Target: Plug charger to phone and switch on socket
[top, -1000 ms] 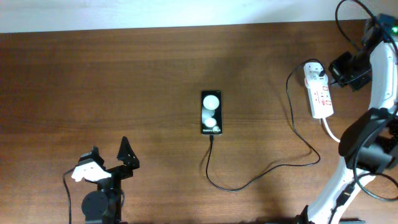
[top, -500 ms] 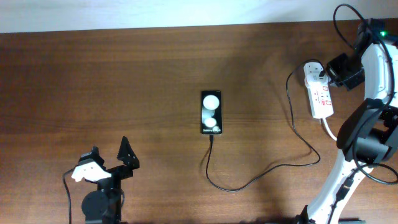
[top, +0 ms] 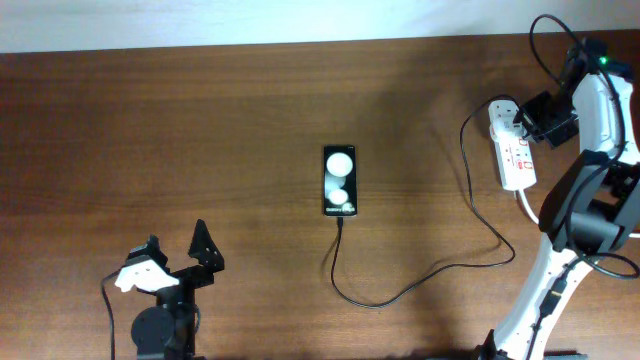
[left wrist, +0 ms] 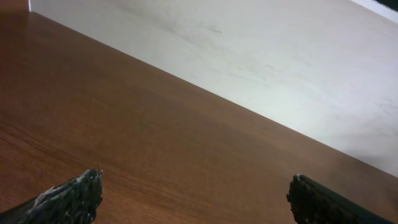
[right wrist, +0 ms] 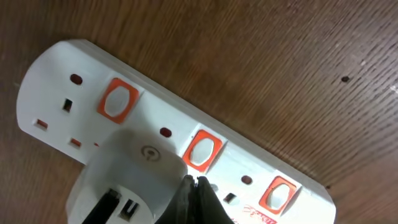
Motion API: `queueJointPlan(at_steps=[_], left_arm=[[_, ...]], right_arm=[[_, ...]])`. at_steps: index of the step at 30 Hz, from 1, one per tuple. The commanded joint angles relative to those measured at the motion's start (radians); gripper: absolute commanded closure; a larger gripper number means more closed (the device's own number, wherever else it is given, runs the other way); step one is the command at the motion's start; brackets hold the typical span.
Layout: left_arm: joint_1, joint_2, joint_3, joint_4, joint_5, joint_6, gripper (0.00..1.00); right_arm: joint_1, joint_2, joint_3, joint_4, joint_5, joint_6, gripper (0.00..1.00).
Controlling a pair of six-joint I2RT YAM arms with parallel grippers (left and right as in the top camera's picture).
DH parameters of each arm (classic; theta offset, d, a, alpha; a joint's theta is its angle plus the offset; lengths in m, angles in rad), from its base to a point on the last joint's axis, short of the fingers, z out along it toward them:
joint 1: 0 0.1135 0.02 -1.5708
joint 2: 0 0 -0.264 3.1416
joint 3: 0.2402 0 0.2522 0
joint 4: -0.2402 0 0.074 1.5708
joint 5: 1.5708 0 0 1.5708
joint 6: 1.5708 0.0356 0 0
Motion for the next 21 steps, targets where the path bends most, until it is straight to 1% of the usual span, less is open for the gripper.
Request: queueJointPlan(at_steps=[1, 6, 8, 15, 21], left_arm=[[0.005, -0.001, -0.006, 0.003, -0.001, 0.020, 0.01], [0.005, -0.001, -0.006, 0.003, 0.000, 0.020, 0.01], [0.005, -0.001, -0.006, 0.003, -0.001, 0.020, 0.01], [0.005, -0.001, -0.006, 0.003, 0.000, 0.020, 0.01], [0.005, -0.001, -0.006, 0.003, 0.000, 0.020, 0.01]], right_arm=[[-0.003, 0.026, -0.007, 0.018, 0.012, 0.012, 0.96], [-0.003, 0.042, -0.007, 0.029, 0.010, 0.012, 0.96], [-0.002, 0.057, -0.007, 0.030, -0.039, 0.012, 0.96], [0.000, 0.069, -0.008, 0.040, -0.060, -0.001, 0.96], [0.040, 0.069, -0.011, 0.036, -0.052, -0.032, 0.96]])
